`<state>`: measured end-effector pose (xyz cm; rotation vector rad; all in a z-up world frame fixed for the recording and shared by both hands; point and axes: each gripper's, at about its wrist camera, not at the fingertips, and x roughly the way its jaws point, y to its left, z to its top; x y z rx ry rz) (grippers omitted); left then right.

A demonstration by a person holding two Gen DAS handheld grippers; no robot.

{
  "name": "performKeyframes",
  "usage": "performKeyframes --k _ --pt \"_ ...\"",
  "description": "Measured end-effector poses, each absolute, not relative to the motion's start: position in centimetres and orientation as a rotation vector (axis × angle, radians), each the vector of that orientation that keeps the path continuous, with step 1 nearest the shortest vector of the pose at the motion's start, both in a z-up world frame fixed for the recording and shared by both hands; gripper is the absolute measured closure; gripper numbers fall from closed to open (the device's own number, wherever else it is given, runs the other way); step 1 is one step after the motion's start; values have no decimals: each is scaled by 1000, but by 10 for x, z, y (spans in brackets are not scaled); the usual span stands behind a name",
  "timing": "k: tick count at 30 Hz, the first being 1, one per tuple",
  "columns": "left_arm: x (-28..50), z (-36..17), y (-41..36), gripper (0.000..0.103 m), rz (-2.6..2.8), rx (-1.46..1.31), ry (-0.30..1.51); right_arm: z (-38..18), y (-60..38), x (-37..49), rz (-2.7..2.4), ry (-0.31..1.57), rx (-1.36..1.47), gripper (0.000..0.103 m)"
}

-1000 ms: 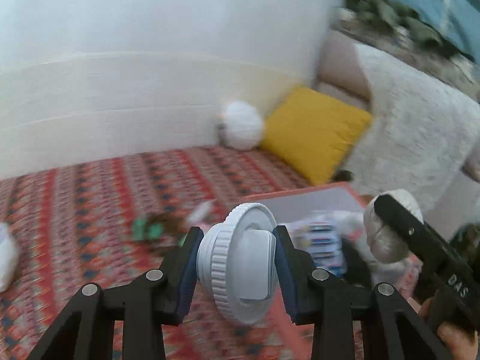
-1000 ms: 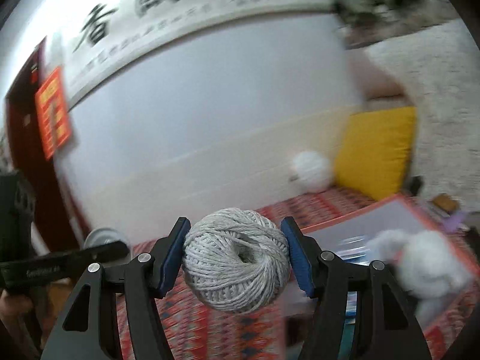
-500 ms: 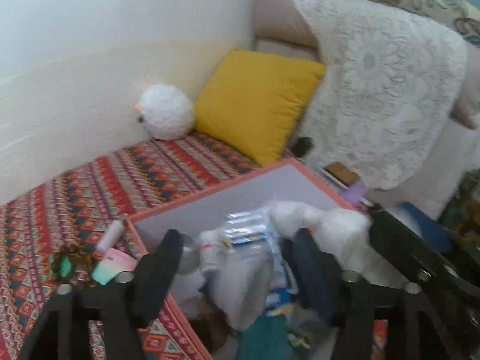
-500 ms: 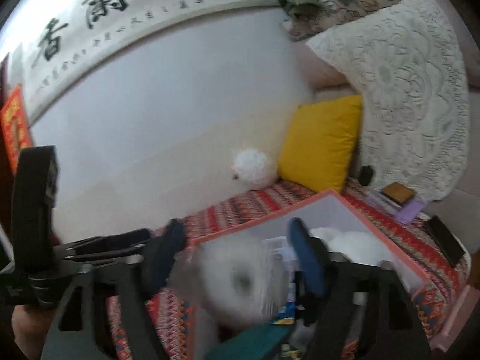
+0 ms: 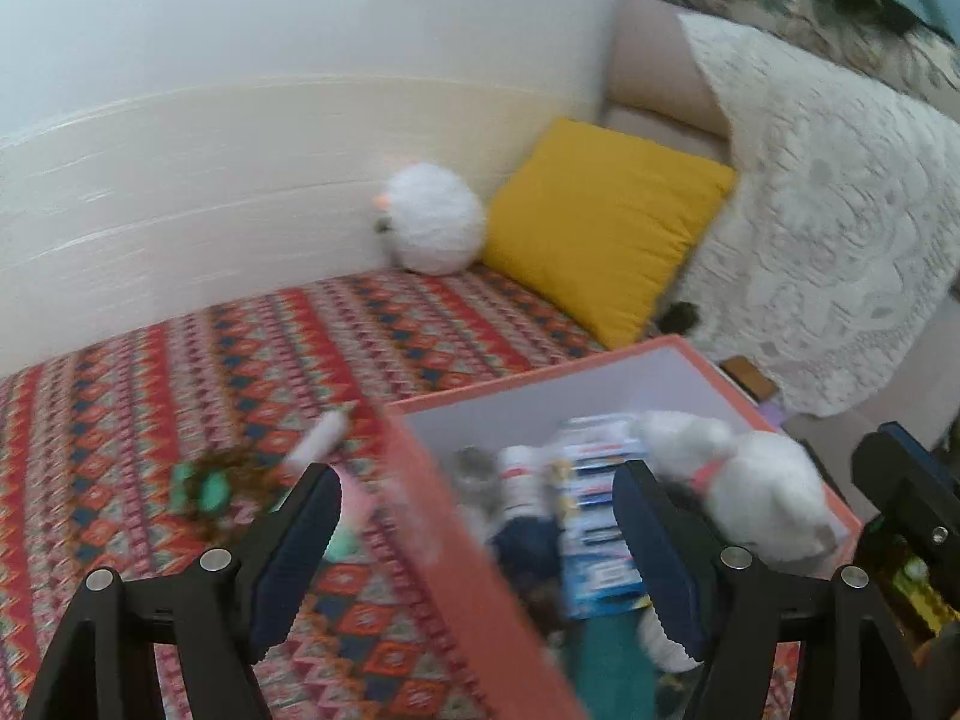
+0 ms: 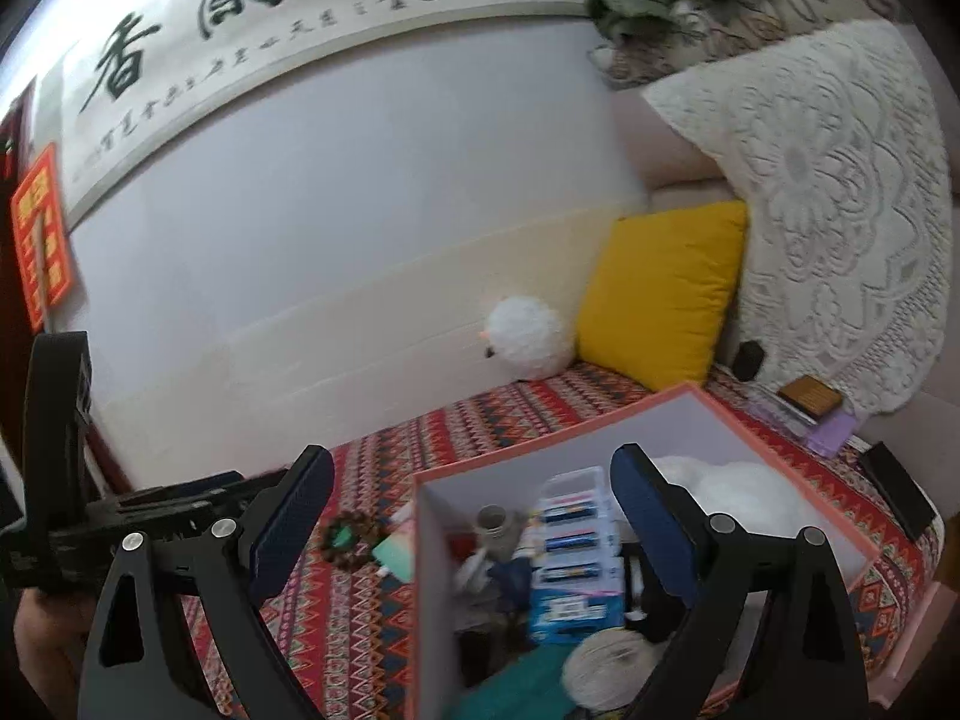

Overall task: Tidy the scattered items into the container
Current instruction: 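Drop the twine ball into the pink box while the left tool drops the lid in, then grasp the bead bracelet with the right tool while the left tool grasps the green tape measure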

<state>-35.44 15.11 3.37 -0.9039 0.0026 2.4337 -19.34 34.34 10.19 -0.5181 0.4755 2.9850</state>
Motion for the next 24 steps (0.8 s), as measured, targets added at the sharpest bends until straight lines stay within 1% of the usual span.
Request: performKeyframes --k 7,12,14,15,17,20,22,24 --pt "-379 0 51 23 2578 -1022 -71 83 258 -229 3139 341 -674 7" --pt "-402 -49 -10 23 2645 -1151 -105 33 191 -279 3217 289 -966 8" --pt "-411 -69 -23 23 2643 -1207 -111 12 173 -307 3192 169 -1049 10" --pt "-415 -77 -29 23 2641 -1230 -118 2 163 -322 3177 109 -1090 15" --pt "-422 -94 -44 23 2628 -1268 -172 -18 145 -350 3142 -11 -1169 20" --pt "-433 -118 -61 23 2611 -1319 -224 -49 117 -393 3078 -189 -1282 23" --pt "-440 -133 -69 23 2601 -1353 -232 -76 98 -426 3013 -340 -1351 26" --pt "-449 -144 -75 23 2593 -1381 -240 -96 86 -447 2967 -432 -1369 29"
